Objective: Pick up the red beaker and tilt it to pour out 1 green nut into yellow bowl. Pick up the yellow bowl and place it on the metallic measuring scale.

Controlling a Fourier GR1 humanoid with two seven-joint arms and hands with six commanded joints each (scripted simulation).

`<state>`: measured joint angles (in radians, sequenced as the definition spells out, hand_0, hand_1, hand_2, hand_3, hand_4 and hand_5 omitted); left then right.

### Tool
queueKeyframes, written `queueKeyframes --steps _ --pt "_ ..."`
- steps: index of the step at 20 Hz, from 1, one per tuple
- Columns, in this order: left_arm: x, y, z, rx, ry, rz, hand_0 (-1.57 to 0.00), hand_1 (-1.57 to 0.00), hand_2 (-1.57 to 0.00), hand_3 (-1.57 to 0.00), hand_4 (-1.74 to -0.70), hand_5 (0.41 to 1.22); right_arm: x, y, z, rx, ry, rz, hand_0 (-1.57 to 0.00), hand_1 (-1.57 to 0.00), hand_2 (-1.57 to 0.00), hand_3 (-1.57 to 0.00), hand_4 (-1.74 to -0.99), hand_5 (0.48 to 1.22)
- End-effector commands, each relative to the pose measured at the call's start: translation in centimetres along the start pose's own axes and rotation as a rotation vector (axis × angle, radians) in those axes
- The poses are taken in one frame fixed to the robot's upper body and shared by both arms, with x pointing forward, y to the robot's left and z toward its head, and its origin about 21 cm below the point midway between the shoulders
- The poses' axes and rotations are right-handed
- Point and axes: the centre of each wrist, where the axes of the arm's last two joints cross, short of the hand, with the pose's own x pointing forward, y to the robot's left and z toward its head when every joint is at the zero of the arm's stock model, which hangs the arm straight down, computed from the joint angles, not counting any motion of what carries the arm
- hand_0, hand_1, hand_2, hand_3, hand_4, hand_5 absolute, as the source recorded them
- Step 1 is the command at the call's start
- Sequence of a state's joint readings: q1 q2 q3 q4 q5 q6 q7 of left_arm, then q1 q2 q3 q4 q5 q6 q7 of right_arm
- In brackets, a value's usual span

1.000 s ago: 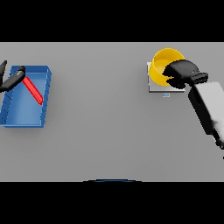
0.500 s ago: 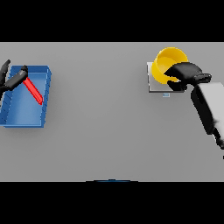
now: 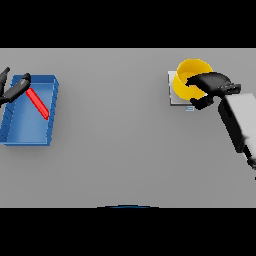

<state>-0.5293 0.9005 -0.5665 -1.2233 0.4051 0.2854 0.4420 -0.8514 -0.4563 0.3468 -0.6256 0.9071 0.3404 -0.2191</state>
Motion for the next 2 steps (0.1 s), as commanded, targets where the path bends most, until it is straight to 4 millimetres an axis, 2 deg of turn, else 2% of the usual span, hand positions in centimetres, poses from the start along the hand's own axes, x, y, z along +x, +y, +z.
queueKeyframes --steps 1,2 --pt "-0.06 0.26 0.05 0.002 0.000 0.001 0.00 0.00 0.00 0.00 -0.72 0.694 -0.01 0.17 0.01 0.006 -0.002 -0.001 -0.05 -0.08 -0.13 -0.30 -1.412 0.771" --pt "-0.14 0.34 0.02 0.006 -0.002 0.003 0.00 0.00 0.00 0.00 -0.72 0.693 0.08 0.06 0.10 0.008 0.002 -0.008 -0.04 -0.06 -0.10 -0.27 -1.410 0.759"
